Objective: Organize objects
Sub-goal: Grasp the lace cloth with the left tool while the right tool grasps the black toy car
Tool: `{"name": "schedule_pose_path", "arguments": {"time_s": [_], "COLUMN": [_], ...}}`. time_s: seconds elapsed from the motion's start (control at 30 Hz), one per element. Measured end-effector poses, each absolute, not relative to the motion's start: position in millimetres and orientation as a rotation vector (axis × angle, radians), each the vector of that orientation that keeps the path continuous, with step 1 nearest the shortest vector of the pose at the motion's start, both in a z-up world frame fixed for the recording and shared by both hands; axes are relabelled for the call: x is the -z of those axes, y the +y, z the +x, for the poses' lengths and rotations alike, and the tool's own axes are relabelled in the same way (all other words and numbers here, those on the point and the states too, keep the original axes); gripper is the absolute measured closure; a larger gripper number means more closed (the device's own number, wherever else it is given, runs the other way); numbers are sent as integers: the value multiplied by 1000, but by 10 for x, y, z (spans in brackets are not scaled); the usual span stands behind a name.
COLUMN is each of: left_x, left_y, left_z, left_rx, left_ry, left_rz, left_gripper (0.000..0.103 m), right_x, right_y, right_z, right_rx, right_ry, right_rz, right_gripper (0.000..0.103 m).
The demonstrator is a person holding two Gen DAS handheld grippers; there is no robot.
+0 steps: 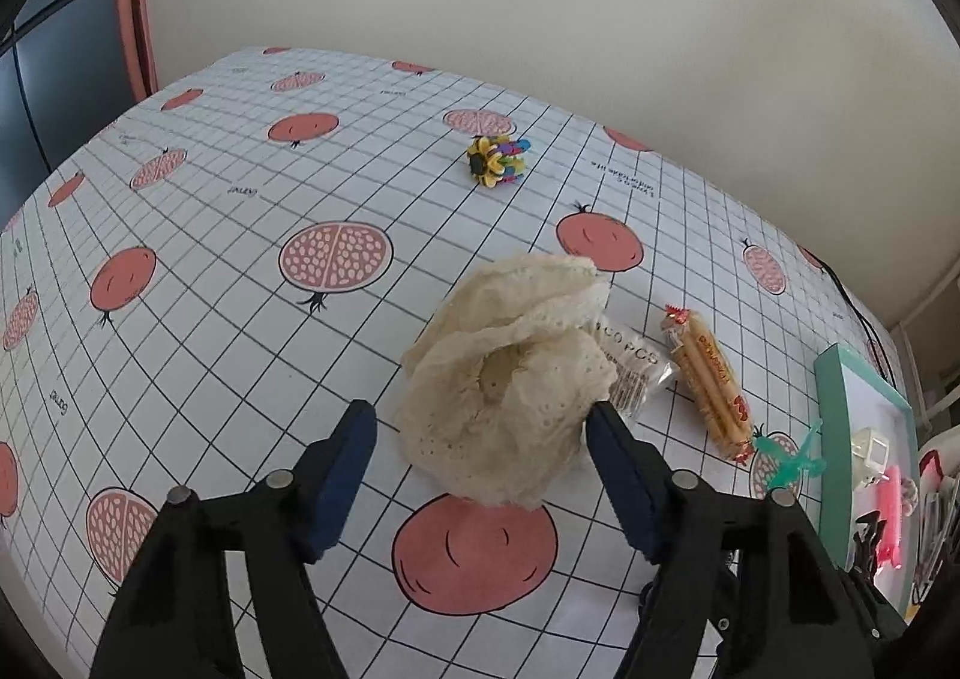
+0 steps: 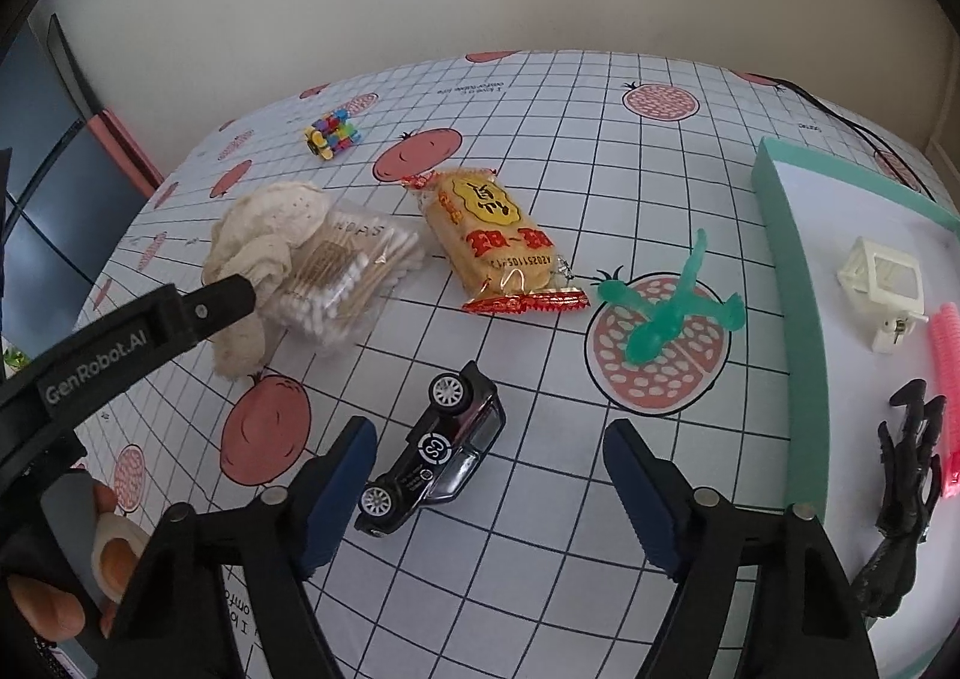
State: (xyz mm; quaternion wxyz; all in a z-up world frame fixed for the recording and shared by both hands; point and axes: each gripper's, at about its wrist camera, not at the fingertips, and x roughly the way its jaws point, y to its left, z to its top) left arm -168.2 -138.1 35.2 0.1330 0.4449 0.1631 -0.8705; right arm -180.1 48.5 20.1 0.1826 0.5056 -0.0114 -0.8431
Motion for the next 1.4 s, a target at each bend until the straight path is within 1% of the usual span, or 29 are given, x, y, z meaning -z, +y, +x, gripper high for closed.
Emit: {"name": "schedule_pose_path", "arguments": {"time_s": [0.03, 0.07, 0.1, 0.13, 0.17, 0.23, 0.27, 0.33, 0.43, 0.5, 0.7, 0.9, 1.03, 1.4], "left_x": [-338, -323, -310, -298, -290, -278, -273, -261, -257, -255, -250, -302, -411, -812], "left_y": [-1392, -1400, -1406, -1413, -1419, -1428, -1433, -1445, -1451, -1466, -1509, -1530, -1546, -1525], "left_z": [-1680, -1683, -1686, -1689, -1688, -1684, -1682, -1679, -1678, -1675, -1662, -1646, -1618, -1529], "left_rx": [2520, 2513, 2509, 2506, 2504, 2500, 2500, 2499, 2491, 2484, 2470, 2479, 2493, 2574], "left_ry": [476, 476, 477, 481, 487, 504, 514, 531, 535, 541, 577, 590, 598, 601], "left_rz": [1294, 1304, 1310, 1317, 1320, 1323, 1326, 1333, 1336, 1336, 1337, 1316, 1269, 1105], "left_gripper": [39, 43, 51, 54, 56, 67, 69, 79, 86, 90, 93, 94, 95, 96], "right_x": [-200, -199, -197, -197, -195, -198, -198, -199, -197, -198, -186, -225, -298, -474], "right_y": [486, 486, 489, 485, 482, 480, 477, 475, 465, 464, 461, 491, 522, 646], "right_z": [-1808, -1810, -1812, -1804, -1803, -1801, -1800, -1797, -1796, -1798, -1793, -1792, -1783, -1789], "right_rx": [2378, 2375, 2373, 2373, 2371, 2366, 2367, 2367, 2352, 2349, 2329, 2313, 2326, 2363], "right_ry": [-32, -34, -33, -31, -30, -33, -32, -29, -38, -41, -51, -106, -130, -191], "right_rz": [1428, 1429, 1431, 1432, 1433, 1436, 1437, 1439, 1439, 1440, 1438, 1419, 1386, 1310], "right_gripper": [27, 28, 32, 37, 39, 47, 49, 57, 65, 66, 68, 71, 74, 74]}}
